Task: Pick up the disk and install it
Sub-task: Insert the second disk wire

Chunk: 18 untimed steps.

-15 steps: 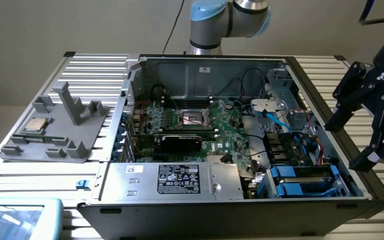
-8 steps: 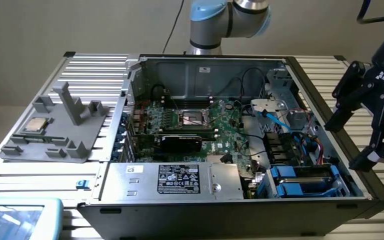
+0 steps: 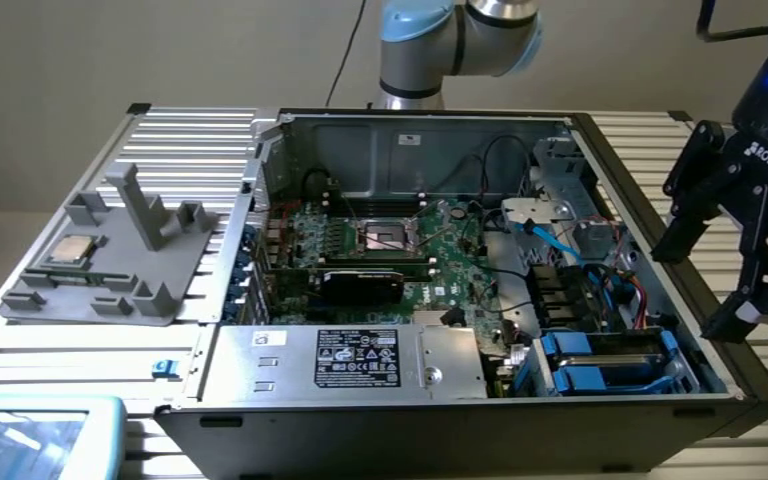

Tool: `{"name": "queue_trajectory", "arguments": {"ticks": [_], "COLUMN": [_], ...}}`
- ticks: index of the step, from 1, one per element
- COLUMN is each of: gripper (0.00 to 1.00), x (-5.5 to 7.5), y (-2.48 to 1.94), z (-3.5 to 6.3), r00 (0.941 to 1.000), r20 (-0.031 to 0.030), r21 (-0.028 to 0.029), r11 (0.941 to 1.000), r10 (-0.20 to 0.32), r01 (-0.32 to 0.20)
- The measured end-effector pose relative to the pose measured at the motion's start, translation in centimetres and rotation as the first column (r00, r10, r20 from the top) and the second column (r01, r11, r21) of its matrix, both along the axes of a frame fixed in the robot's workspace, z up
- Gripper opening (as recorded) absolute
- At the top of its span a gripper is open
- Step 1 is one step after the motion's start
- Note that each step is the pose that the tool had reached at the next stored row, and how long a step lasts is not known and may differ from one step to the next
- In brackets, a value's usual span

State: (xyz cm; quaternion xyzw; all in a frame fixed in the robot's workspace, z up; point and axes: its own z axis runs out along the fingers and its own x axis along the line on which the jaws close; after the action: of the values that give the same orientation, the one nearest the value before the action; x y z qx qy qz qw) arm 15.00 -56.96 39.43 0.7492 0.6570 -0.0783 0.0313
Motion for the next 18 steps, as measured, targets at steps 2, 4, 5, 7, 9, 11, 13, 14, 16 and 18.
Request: {"name": "queue_trajectory", "arguments": {"ticks": [2,4,5,7,9,11,13,14,16,18], "gripper": [0.84,0.84,0.84,0.84,0.84,0.84,0.84,0.84,0.84,0.84], "x": [0.0,-0.1,-0.2,-0.5,-0.8,-1.0,-1.1,-1.2,-1.5,-1.6], "y": [0.0,0.02,0.1,0.32,0.73,1.47,2.23,2.57,2.73,2.73], "z": [0.0,0.0,-0.01,-0.04,-0.16,-0.35,-0.56,-0.67,-0.79,-0.91], "r00": [1.0,1.0,1.0,1.0,1.0,1.0,1.0,1.0,1.0,1.0], "r20": [-0.0001,0.0,0.0001,0.0006,0.0014,0.0016,0.0016,0.0017,0.0024,0.0024], "r21": [0.0,-0.0044,-0.0135,-0.0314,-0.0416,-0.0434,-0.0434,-0.0437,-0.0479,-0.053], "r11": [1.0,1.0,0.9999,0.9995,0.9991,0.9991,0.9991,0.999,0.9988,0.9986], "r10": [0.0,0.0,0.0,0.0,0.001,0.001,0.001,0.001,0.002,0.004], "r01": [0.0,0.0,0.0,0.0,-0.001,-0.001,-0.001,-0.001,-0.002,-0.004]}}
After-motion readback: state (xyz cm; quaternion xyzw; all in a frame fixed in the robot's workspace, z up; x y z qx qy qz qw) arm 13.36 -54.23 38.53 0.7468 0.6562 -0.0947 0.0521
